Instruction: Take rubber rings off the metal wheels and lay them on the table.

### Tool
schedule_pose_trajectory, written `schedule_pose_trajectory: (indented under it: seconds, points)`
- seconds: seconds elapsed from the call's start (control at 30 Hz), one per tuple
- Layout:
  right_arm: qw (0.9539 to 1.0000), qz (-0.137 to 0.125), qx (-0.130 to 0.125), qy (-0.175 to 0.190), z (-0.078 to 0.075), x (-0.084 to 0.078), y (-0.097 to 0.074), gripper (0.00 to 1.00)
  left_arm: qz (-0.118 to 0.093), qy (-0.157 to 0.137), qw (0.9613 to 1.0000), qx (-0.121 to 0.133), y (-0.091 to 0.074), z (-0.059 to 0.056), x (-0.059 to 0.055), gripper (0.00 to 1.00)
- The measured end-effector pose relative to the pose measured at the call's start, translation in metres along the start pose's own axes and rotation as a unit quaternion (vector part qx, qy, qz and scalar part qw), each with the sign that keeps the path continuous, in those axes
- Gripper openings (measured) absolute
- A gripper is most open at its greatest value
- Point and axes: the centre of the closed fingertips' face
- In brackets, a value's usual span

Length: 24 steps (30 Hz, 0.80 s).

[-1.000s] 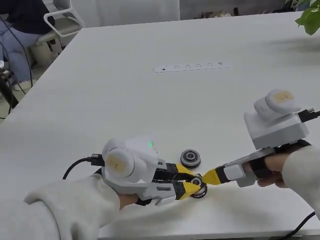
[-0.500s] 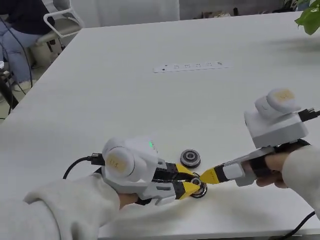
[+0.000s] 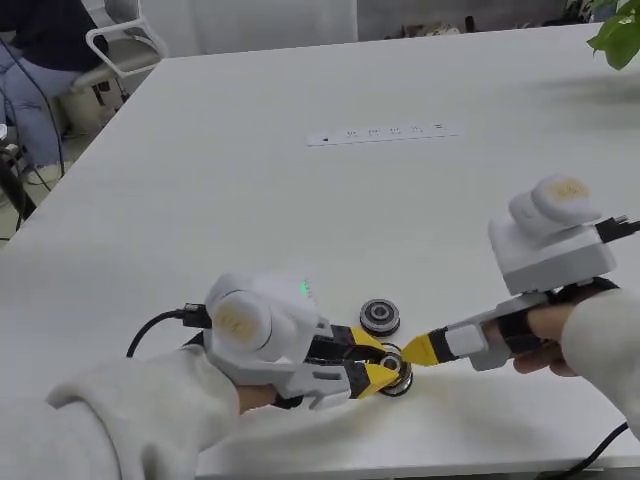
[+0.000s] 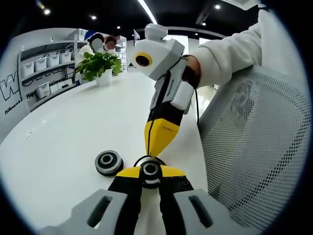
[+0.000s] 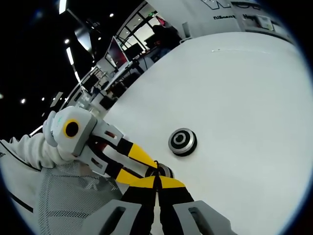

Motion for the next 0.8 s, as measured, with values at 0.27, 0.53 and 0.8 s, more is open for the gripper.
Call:
schedule_pose_trajectory:
  seconds: [0.27,0.53,0.8]
  points:
    - [1.0,0.0,-0.001,0.004,-0.002,0.001,-0.001,0.0,0.013,0.002,0.9998,-0.014,-0.002,-0.005,0.003,0.11]
    - [1.0,-0.005,-0.001,0.005,-0.002,0.003,-0.003,0.0,-0.001,0.012,0.9993,-0.034,-0.008,-0.012,0.022,0.17]
    - [0.9998,-0.019,-0.001,0.009,-0.002,0.009,-0.008,0.0,-0.004,0.041,0.9988,-0.025,-0.024,-0.008,0.037,0.31]
Point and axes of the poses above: the centre of the closed fingertips' face, and the gripper's own axes: y roughly forward along the fingers, z roughly to its left, x roughly out of its top, and after that the axes turned 12 degrees about y, right-handed
